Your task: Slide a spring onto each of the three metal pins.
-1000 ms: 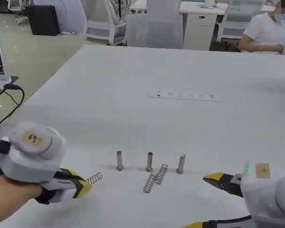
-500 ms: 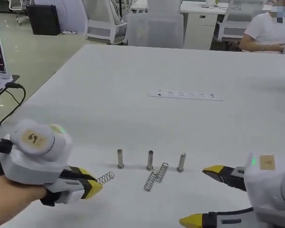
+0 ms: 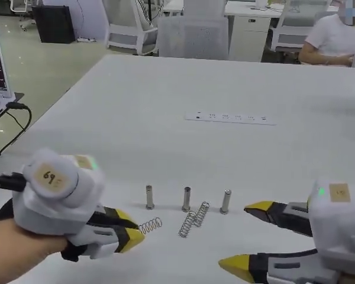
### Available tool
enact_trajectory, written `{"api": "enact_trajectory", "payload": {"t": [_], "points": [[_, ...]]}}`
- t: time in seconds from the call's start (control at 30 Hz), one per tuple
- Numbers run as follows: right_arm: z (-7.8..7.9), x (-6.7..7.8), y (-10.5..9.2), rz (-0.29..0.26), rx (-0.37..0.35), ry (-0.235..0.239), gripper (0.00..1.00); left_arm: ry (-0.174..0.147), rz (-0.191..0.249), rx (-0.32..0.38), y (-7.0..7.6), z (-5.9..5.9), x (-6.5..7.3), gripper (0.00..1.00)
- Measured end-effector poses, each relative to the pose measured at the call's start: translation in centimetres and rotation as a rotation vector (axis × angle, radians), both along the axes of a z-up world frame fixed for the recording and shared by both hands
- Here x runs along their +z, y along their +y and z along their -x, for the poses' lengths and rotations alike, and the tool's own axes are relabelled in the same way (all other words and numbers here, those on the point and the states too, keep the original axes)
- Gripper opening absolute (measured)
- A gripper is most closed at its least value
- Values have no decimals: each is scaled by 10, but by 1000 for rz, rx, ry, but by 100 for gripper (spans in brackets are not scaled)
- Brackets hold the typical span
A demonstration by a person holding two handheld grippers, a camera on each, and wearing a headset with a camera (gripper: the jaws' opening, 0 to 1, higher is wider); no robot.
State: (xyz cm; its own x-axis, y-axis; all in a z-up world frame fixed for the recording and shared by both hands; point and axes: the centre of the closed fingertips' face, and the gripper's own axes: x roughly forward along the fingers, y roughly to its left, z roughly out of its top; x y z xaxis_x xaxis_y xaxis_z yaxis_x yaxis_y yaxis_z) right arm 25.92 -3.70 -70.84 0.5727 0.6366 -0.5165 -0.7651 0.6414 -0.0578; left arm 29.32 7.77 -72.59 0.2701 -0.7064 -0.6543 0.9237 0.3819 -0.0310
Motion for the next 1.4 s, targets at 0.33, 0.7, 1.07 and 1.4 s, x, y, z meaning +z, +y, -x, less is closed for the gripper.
{"api": "enact_trajectory", "payload": {"t": [0.33, 0.7, 1.07, 1.4], "points": [[4, 3, 8, -1, 32, 2, 53, -9, 39, -102, -13, 13, 6, 3], [10, 9, 23, 6, 105, -12, 43, -44, 76, -227, -34, 33, 19, 3], [23, 6, 36, 7, 185, 3, 33, -79, 66, -366, -52, 54, 23, 3], [36, -1, 44, 16, 254, 37, 23, -101, 57, -451, -61, 68, 24, 2]]}}
